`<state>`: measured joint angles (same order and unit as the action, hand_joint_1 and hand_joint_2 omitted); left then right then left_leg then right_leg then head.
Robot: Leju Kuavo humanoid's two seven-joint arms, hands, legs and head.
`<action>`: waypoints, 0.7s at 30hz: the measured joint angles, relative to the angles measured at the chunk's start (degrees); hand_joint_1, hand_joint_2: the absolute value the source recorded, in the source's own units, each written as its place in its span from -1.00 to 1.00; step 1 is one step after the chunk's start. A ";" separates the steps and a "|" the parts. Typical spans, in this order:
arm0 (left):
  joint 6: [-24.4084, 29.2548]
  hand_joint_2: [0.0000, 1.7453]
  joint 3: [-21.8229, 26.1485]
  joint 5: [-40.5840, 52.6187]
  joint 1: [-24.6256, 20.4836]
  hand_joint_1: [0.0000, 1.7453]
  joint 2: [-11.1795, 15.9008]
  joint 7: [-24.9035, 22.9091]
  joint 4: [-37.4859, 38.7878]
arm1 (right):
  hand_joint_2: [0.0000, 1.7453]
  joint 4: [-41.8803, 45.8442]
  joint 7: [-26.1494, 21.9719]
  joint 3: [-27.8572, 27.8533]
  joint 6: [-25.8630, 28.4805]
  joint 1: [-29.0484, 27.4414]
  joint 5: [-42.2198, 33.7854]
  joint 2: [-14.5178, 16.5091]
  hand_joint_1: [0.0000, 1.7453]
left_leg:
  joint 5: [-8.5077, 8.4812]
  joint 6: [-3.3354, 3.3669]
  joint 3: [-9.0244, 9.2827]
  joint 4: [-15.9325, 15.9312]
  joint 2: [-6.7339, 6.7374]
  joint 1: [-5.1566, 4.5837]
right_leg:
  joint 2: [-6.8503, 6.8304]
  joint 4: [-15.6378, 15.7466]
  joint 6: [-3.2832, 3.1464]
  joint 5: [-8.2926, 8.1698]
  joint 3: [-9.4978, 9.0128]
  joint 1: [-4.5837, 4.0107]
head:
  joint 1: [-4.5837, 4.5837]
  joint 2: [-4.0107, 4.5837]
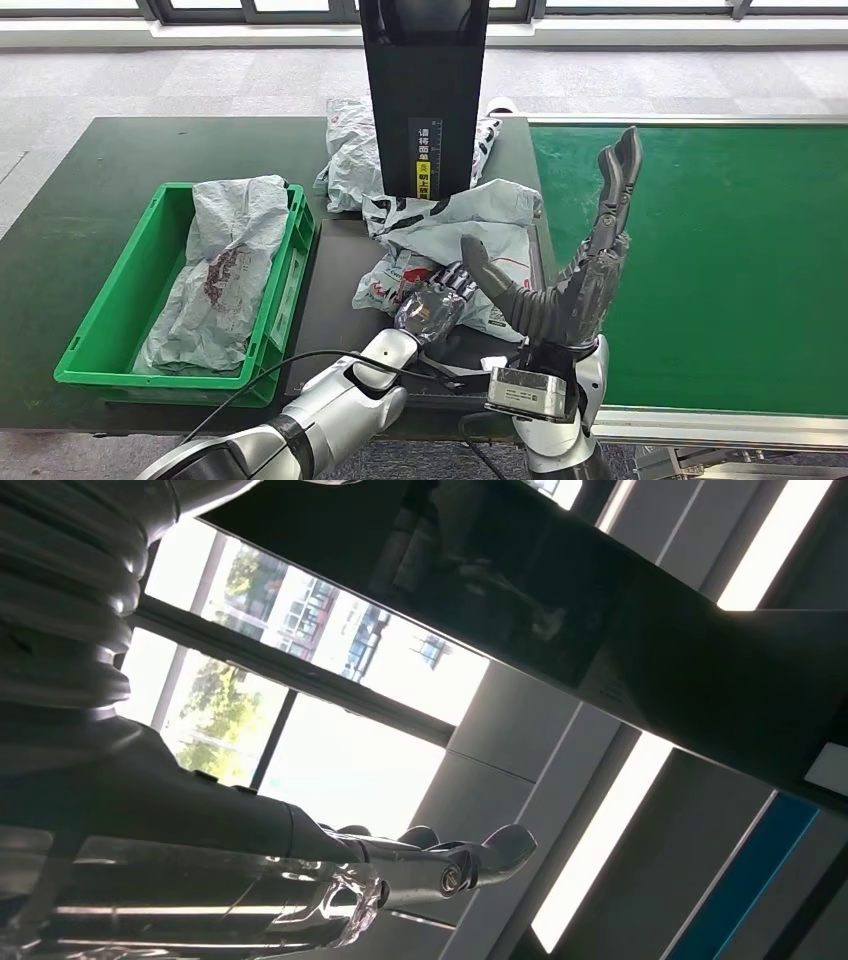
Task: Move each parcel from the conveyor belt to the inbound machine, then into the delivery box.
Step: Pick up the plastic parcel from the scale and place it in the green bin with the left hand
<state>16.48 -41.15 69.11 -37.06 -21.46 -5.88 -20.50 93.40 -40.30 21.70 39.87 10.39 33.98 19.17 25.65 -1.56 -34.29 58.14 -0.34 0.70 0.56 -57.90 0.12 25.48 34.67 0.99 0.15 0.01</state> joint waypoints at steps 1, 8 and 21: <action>-0.36 1.00 -0.33 0.39 -0.03 1.00 0.01 -0.27 0.17 | 1.00 0.02 0.00 0.00 0.00 -0.01 0.07 0.00 -1.00 | -0.01 0.01 0.00 0.00 0.00 0.00 | 0.00 0.00 0.00 -0.01 0.00 0.00 | 0.00 0.00; -0.73 1.00 -1.96 1.71 -0.36 1.00 -0.01 -1.75 0.76 | 1.00 0.79 0.00 0.00 0.00 -0.08 0.67 -0.02 -1.00 | -0.05 0.04 0.01 0.00 0.00 0.00 | 0.00 0.00 0.01 -0.04 0.00 -0.01 | 0.00 0.01; 5.55 1.00 -3.70 5.87 -0.93 1.00 0.02 -6.04 1.53 | 1.00 0.93 0.02 0.00 0.00 -0.10 -0.31 -0.04 -1.00 | -0.04 0.04 0.00 0.00 0.01 0.00 | 0.00 0.00 0.01 -0.03 0.02 -0.01 | 0.00 0.01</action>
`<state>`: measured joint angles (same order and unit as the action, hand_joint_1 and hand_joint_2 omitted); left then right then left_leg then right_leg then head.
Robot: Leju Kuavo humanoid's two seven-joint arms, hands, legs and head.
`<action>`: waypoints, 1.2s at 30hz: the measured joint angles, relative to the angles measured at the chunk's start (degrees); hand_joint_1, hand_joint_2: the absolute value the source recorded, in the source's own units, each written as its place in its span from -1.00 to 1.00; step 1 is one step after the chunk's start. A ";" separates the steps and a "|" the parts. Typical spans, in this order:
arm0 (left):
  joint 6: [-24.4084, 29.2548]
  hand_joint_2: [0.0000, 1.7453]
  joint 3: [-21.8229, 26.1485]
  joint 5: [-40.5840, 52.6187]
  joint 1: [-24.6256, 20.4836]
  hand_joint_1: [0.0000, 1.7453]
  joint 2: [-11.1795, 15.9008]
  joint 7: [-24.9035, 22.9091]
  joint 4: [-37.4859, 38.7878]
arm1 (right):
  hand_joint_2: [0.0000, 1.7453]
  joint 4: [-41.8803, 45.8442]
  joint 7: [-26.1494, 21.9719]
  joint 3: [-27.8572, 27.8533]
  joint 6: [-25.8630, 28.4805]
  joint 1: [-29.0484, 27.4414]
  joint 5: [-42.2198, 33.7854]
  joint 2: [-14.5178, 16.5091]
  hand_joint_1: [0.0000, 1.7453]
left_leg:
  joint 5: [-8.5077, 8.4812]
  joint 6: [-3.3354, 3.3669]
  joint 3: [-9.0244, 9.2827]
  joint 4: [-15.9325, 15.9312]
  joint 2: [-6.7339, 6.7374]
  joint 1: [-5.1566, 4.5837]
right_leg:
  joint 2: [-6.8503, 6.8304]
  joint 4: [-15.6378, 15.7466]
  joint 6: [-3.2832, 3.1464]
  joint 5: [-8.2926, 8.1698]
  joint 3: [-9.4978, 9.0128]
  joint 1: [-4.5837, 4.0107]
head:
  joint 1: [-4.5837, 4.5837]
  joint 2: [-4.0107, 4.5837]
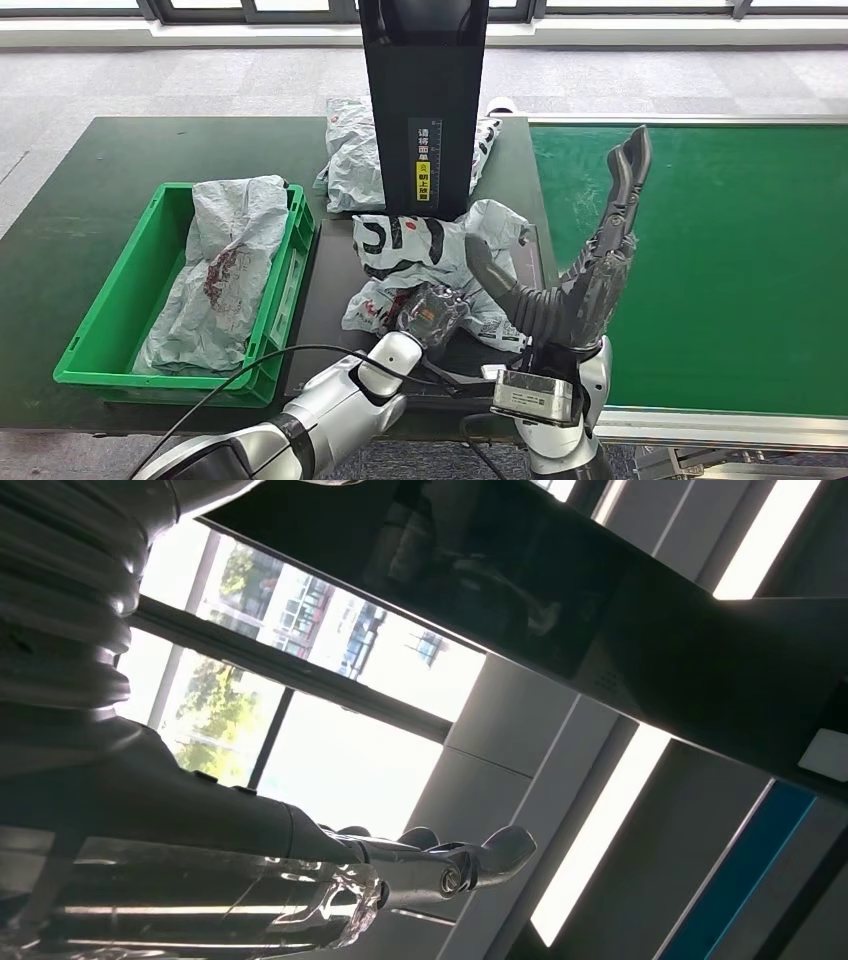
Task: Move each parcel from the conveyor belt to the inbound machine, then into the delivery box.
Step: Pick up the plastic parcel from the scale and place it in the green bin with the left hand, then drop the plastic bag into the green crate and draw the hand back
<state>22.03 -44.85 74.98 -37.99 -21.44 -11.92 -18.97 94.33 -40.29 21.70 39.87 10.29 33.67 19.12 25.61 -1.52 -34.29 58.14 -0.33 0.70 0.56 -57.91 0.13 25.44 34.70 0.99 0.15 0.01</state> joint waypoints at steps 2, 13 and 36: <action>6.22 1.00 -0.02 2.58 0.01 1.00 0.04 -2.03 0.19 | 1.00 0.04 0.00 0.00 0.00 -0.05 0.31 0.00 -1.00 | -0.01 0.00 -0.01 0.00 0.00 0.00 | 0.00 0.00 0.00 0.00 0.02 0.00 | 0.00 -0.01; 17.53 1.00 1.58 10.64 3.95 1.00 5.88 -12.04 -22.24 | 1.00 0.46 0.01 0.00 0.00 -0.40 1.83 -0.04 -1.00 | -0.01 -0.01 -0.12 -0.01 0.01 0.01 | 0.02 -0.01 -0.01 -0.01 0.15 -0.02 | 0.00 -0.01; 17.55 1.00 29.51 10.68 10.73 1.00 13.72 6.55 -60.21 | 1.00 0.19 0.36 -0.24 0.00 -0.79 1.28 -0.10 -1.00 | -0.04 -0.05 -0.13 -0.02 0.06 0.03 | 0.12 -0.02 -0.03 -0.02 0.21 -0.03 | 0.00 0.00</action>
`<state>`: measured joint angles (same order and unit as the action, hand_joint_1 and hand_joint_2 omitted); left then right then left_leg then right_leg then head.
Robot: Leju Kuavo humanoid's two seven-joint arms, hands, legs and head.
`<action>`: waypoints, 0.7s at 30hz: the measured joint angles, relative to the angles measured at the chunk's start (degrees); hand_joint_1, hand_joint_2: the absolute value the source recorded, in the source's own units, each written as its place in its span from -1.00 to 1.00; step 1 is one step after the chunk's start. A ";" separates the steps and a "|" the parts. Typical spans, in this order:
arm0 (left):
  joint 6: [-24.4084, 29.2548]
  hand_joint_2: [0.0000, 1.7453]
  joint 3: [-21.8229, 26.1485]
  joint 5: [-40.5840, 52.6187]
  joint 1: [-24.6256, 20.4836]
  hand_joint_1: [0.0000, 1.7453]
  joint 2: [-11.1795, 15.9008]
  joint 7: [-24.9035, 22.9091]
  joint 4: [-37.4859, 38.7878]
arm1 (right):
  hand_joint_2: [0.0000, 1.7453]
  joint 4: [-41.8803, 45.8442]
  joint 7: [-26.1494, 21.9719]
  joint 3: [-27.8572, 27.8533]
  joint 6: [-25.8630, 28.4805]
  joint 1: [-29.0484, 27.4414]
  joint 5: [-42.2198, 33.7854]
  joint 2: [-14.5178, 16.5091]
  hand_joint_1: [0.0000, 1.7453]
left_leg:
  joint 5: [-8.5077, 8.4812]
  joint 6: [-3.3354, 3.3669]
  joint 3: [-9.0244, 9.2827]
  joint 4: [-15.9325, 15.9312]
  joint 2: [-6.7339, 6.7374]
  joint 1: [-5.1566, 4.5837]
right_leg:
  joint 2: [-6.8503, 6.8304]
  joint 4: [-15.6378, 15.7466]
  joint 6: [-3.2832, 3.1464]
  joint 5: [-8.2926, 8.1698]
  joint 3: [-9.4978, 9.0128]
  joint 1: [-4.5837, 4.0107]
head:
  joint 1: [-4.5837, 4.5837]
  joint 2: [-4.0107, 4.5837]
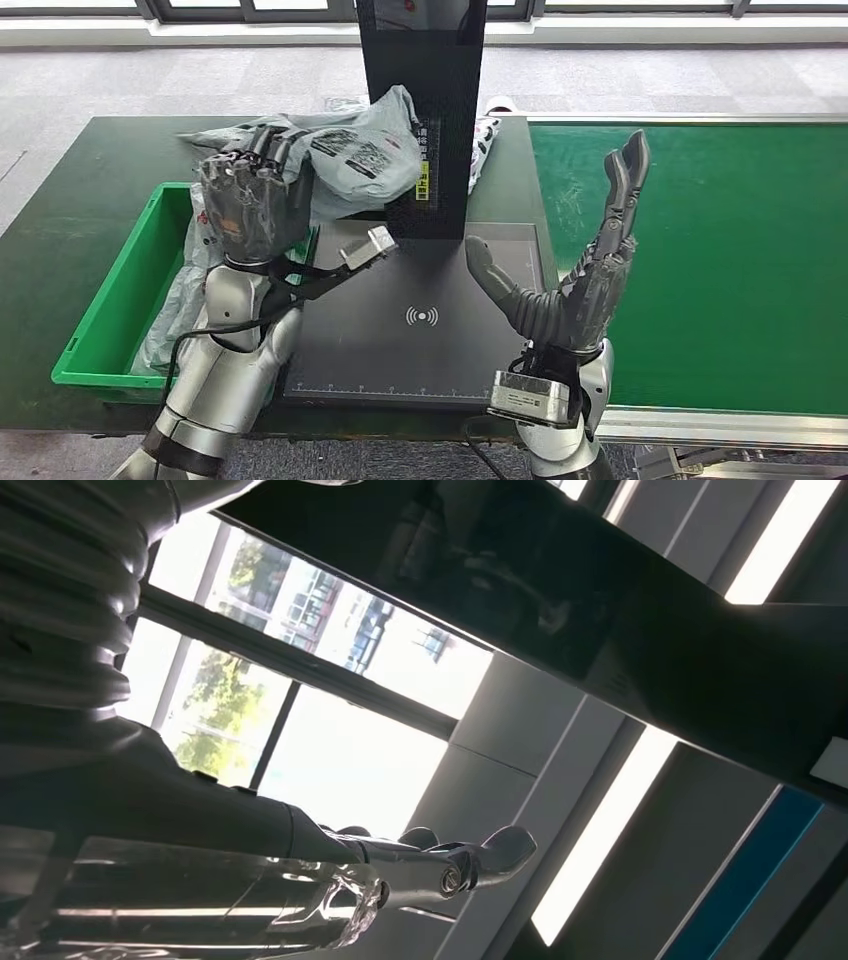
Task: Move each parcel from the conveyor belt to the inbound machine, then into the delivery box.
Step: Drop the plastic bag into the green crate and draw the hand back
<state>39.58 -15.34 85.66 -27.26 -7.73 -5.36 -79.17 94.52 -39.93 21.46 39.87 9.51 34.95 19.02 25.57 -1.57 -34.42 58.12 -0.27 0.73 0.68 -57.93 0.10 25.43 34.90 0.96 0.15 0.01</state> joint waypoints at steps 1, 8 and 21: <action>0.00 1.00 3.05 -0.02 0.02 1.00 -0.63 1.92 0.13 | 1.00 -0.03 0.00 0.00 0.00 -0.09 -0.08 -0.02 -1.00 | -0.01 -0.01 0.00 0.00 0.01 0.01 | 0.02 0.00 -0.01 0.00 0.01 -0.01 | 0.00 0.00; 0.00 1.00 23.10 -0.24 -0.08 1.00 -4.20 11.53 2.39 | 1.00 -0.05 0.00 -0.02 0.00 -0.49 -0.04 -0.09 -1.00 | -0.04 -0.07 0.00 0.00 0.06 0.02 | 0.15 -0.02 -0.02 -0.01 0.06 -0.02 | 0.00 -0.01; 0.00 1.00 39.62 -0.31 -1.10 1.00 -6.77 16.01 6.54 | 1.00 -0.05 0.00 -0.02 0.00 -1.55 0.32 -0.34 -1.00 | -0.03 -0.06 -0.04 0.00 0.05 0.01 | 0.13 -0.01 -0.02 -0.01 0.09 -0.01 | 0.00 -0.01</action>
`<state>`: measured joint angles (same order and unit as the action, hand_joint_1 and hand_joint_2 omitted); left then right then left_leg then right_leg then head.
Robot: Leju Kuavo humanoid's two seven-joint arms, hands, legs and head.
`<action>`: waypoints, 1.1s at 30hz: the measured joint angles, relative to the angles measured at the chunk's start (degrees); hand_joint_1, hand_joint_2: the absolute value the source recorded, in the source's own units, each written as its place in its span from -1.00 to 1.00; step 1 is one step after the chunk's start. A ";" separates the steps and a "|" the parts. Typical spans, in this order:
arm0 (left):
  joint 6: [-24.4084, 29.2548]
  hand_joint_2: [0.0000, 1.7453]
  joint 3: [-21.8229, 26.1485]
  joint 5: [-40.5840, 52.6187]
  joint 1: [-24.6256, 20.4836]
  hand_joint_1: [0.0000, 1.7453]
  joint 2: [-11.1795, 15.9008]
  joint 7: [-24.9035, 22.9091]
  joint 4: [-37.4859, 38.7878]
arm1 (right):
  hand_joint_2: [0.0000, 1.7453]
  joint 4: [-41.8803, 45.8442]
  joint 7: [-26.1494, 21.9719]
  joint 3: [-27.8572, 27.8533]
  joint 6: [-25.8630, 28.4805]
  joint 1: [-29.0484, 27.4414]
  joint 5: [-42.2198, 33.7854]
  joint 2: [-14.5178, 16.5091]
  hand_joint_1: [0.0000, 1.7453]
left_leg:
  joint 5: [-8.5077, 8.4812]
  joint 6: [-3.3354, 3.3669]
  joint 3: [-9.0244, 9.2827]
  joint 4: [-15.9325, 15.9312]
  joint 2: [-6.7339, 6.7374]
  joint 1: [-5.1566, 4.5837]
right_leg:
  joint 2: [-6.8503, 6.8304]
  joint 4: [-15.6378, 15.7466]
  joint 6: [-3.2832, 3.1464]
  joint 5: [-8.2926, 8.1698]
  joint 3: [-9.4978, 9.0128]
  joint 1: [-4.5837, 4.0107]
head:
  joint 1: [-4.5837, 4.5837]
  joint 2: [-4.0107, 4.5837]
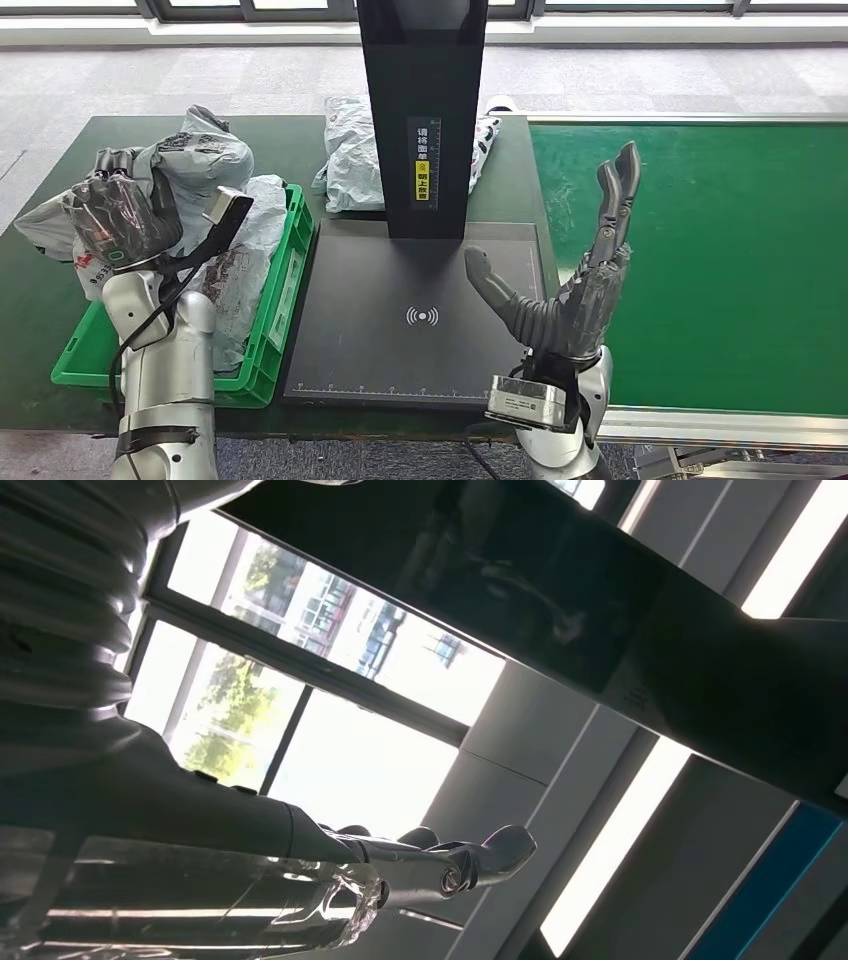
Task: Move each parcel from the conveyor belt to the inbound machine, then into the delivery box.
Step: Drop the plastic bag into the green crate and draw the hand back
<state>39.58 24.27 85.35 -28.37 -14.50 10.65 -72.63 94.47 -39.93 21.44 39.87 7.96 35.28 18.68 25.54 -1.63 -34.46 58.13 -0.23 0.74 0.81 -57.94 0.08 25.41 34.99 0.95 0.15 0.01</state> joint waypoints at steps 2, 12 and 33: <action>0.00 1.00 1.00 0.01 -0.27 1.00 -0.14 -0.03 0.62 | 1.00 0.00 0.00 0.00 0.00 -0.11 -0.01 -0.02 -1.00 | 0.00 0.00 0.00 0.00 0.00 0.00 | 0.00 0.00 0.00 0.00 0.01 0.00 | 0.00 0.00; 0.00 1.00 0.07 -0.10 -2.29 -1.00 0.65 -7.35 10.43 | 1.00 0.00 0.00 -0.05 0.00 -0.30 -0.32 -0.07 -1.00 | -0.01 -0.01 0.01 0.00 -0.02 -0.01 | -0.01 0.00 -0.04 -0.03 0.00 0.01 | 0.00 0.01; 0.01 -1.00 2.08 -1.26 -3.18 -1.00 0.70 -5.81 25.91 | 1.00 -0.33 0.04 -0.35 0.00 -0.35 -0.54 -0.08 -1.00 | -0.02 -0.01 0.01 0.00 -0.03 0.00 | -0.02 0.00 -0.04 -0.04 -0.02 0.00 | 0.00 0.00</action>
<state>39.59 26.35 84.09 -31.55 -13.80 4.84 -46.73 94.13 -39.89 21.09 39.87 7.60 34.74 18.60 25.53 -1.64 -34.45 58.13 -0.26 0.74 0.80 -57.94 0.04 25.38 34.97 0.95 0.15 0.00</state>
